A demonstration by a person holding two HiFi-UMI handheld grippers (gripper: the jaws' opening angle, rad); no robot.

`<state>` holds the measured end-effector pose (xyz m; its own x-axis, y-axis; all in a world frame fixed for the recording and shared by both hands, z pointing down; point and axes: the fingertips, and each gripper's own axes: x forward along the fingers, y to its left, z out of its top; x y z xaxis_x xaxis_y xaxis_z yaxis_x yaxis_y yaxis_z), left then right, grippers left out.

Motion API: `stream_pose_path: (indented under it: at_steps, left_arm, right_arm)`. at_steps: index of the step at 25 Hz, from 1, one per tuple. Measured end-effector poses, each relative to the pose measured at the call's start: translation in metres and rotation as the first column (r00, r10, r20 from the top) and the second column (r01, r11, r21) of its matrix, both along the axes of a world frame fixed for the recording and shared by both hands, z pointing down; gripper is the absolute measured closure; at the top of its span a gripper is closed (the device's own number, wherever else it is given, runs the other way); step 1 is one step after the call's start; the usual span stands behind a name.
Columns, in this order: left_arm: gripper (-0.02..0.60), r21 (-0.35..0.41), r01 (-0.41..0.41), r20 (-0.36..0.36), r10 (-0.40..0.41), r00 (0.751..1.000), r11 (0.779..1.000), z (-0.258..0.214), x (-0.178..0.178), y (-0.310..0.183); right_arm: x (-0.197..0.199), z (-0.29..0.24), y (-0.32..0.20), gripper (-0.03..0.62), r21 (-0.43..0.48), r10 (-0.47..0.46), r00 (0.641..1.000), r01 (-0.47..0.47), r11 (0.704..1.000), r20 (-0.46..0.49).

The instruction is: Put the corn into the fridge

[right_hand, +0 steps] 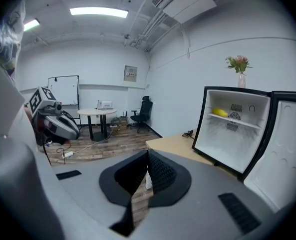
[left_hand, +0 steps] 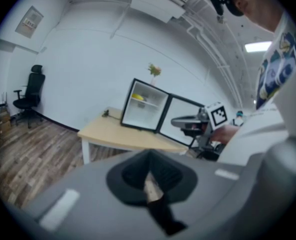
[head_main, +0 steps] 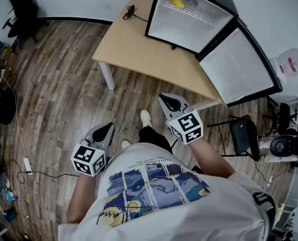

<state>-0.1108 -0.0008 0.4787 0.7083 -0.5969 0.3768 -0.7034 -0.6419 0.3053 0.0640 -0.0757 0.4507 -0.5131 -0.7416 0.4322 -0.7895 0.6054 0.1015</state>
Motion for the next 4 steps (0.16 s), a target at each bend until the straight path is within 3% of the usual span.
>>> stream_pose_path:
  at_steps: [4]
  left_arm:
    - [0.572,0.004,-0.009,0.003,0.009,1.000,1.000,-0.0018,0.0099,-0.0069]
  right_arm:
    - [0.0126,0.0003,-0.0044,0.582,-0.001,0.014,1.000,-0.014,1.000,0.004]
